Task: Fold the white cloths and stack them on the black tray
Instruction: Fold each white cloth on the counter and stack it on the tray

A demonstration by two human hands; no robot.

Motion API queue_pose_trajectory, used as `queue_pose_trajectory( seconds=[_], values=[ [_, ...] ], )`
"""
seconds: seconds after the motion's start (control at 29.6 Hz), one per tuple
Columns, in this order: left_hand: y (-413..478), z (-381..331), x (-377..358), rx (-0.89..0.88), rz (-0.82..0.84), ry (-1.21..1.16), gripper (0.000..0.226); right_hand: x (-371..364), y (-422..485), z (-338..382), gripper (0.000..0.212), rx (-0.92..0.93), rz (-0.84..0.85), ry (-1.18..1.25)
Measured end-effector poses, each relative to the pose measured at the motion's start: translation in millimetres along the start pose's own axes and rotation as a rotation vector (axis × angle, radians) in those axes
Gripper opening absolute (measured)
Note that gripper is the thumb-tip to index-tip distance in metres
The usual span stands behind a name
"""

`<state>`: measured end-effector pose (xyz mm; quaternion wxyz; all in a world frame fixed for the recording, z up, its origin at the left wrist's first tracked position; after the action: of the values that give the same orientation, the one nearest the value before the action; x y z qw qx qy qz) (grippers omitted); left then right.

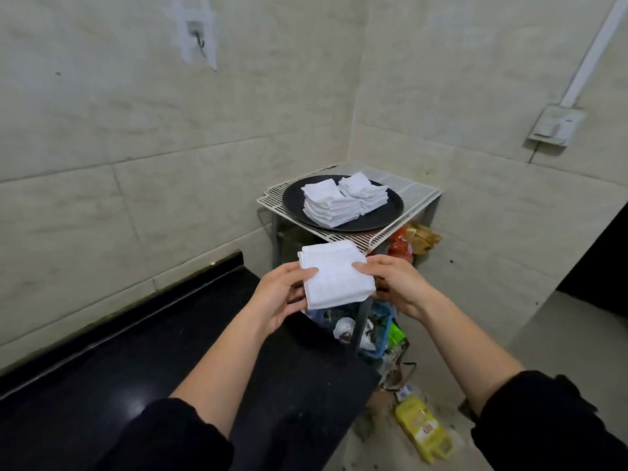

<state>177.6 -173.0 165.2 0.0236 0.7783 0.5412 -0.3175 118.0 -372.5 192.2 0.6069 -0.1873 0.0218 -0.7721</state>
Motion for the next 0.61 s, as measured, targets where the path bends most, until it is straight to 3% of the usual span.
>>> queue_pose_trajectory(
  seconds=[0.3,0.61],
  values=[
    [116,-56,-99,-0.057,0.07,0.136,0.021,102,114,49,0.009,0.063,-0.077,0.02],
    [226,-97,-171,-0.213,-0.069,0.195,0.017,176,254,97,0.006,0.112,-0.035,-0.054]
  ],
)
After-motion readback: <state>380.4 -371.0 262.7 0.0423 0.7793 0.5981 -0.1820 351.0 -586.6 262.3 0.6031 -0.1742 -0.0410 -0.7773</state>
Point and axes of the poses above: each hand's wrist, its own y-axis towards the middle knuckle, its own x-axis out of the back of the hand, z = x × y, the point moved 2 cm from there along y, towards the middle knuckle, and after that the axes turned 13 degrees about -y, right-handed, at the moved point
